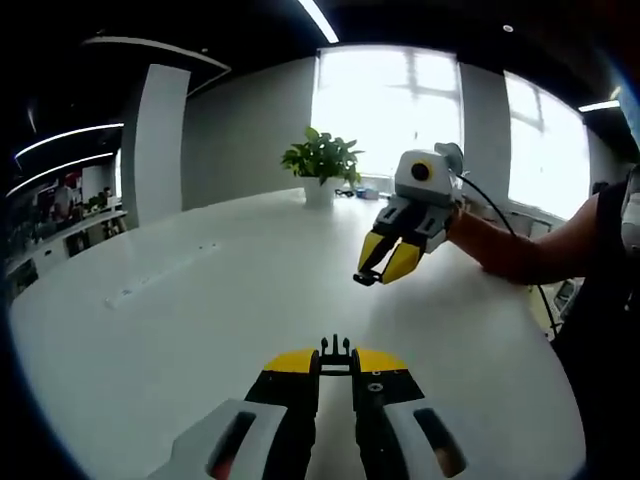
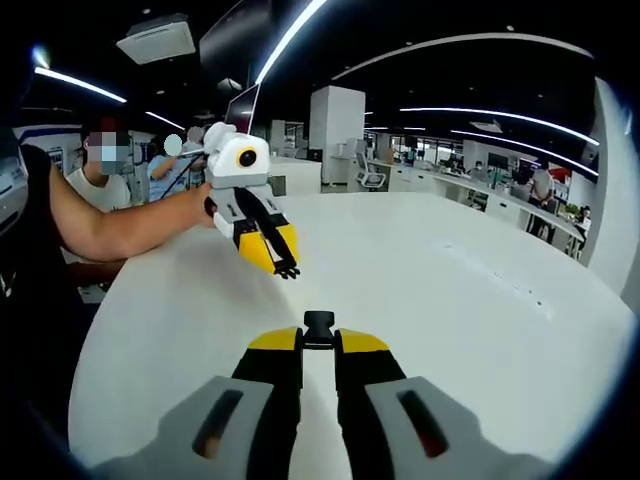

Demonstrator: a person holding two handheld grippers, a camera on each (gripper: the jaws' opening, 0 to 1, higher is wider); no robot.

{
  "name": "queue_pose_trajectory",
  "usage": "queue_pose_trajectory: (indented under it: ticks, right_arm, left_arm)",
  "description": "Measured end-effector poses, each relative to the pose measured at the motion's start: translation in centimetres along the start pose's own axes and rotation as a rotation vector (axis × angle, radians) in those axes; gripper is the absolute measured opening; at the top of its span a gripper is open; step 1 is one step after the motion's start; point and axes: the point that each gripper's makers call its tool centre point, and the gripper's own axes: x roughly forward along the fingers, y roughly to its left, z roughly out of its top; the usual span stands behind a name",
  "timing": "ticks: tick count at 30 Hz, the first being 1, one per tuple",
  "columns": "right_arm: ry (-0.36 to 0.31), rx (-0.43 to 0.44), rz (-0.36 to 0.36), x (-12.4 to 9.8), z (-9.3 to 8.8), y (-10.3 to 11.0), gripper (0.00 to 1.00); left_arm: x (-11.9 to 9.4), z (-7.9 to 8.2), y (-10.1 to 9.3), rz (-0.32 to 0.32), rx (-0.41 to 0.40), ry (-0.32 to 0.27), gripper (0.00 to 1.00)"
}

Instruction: Snap the two parts of the plastic buckle together until the buckle closes and remains connected.

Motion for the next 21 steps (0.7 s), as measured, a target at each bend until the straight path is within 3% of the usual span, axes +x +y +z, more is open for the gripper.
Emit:
queue_pose_trajectory:
  ticks: [21]
  right_arm:
    - [0.006, -0.013, 0.025, -0.31, -0.10, 0.66, 0.11]
  left_arm:
    - [-0.11, -0.47, -0.87, -0.048, 0.018, 0.022, 0.11]
